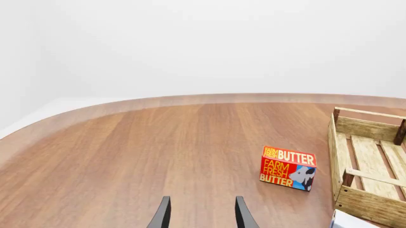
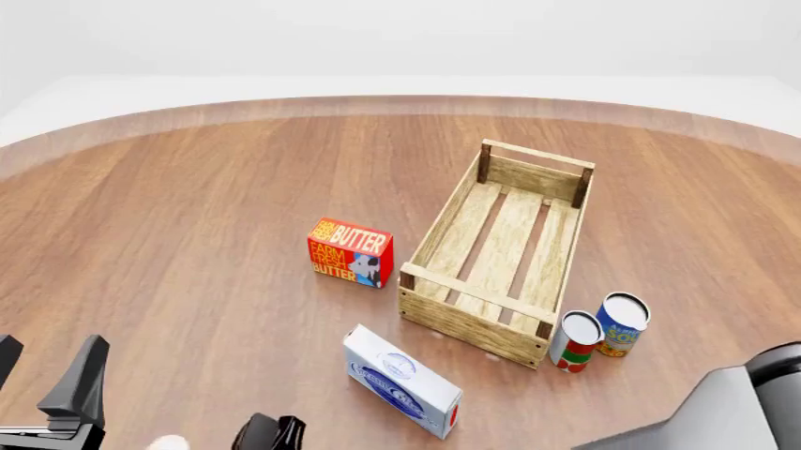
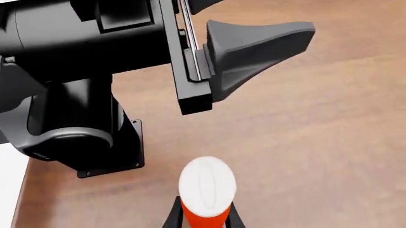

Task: Pick up the ketchup, and put it in the wooden tray.

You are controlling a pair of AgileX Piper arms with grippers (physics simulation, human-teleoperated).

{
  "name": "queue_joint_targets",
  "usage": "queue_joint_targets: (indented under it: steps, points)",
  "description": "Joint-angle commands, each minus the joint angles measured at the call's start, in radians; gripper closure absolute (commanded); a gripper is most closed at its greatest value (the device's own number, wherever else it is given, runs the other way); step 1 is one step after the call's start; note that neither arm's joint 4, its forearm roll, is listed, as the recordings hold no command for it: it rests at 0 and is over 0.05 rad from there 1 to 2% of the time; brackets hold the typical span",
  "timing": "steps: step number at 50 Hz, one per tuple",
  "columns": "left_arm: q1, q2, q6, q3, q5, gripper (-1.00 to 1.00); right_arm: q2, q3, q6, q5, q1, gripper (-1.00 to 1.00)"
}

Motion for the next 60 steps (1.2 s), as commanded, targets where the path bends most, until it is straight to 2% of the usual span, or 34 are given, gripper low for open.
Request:
queue_joint_targets:
  steps: [1, 4, 6, 8, 14, 23, 37, 42, 46, 47, 49, 56, 60]
  points:
    - [0.000, 0.000, 0.000, 0.000, 0.000, -1.00, -0.080, 0.062, 0.022, 0.011, -0.057, 1.00]
    - [0.000, 0.000, 0.000, 0.000, 0.000, -1.00, -0.112, 0.071, 0.027, 0.025, -0.068, 1.00]
    - [0.000, 0.000, 0.000, 0.000, 0.000, -1.00, -0.138, 0.072, 0.000, 0.053, -0.094, 1.00]
    - [0.000, 0.000, 0.000, 0.000, 0.000, -1.00, -0.153, 0.070, 0.004, 0.065, -0.094, 1.00]
    - [0.000, 0.000, 0.000, 0.000, 0.000, -1.00, -0.264, 0.038, -0.025, 0.191, -0.138, 1.00]
    - [0.000, 0.000, 0.000, 0.000, 0.000, -1.00, -0.360, -0.020, -0.066, 0.320, -0.194, 1.00]
    - [0.000, 0.000, 0.000, 0.000, 0.000, -1.00, -0.437, -0.080, -0.114, 0.416, -0.287, 1.00]
    - [0.000, 0.000, 0.000, 0.000, 0.000, -1.00, -0.467, -0.115, -0.131, 0.465, -0.346, 1.00]
    - [0.000, 0.000, 0.000, 0.000, 0.000, -1.00, -0.483, -0.106, -0.135, 0.463, -0.392, 1.00]
    - [0.000, 0.000, 0.000, 0.000, 0.000, -1.00, -0.493, -0.097, -0.146, 0.463, -0.430, 1.00]
    - [0.000, 0.000, 0.000, 0.000, 0.000, -1.00, -0.495, -0.095, -0.148, 0.462, -0.440, 1.00]
    - [0.000, 0.000, 0.000, 0.000, 0.000, -1.00, -0.534, -0.057, -0.132, 0.442, -0.577, 1.00]
    - [0.000, 0.000, 0.000, 0.000, 0.000, -1.00, -0.545, -0.043, -0.133, 0.437, -0.625, 1.00]
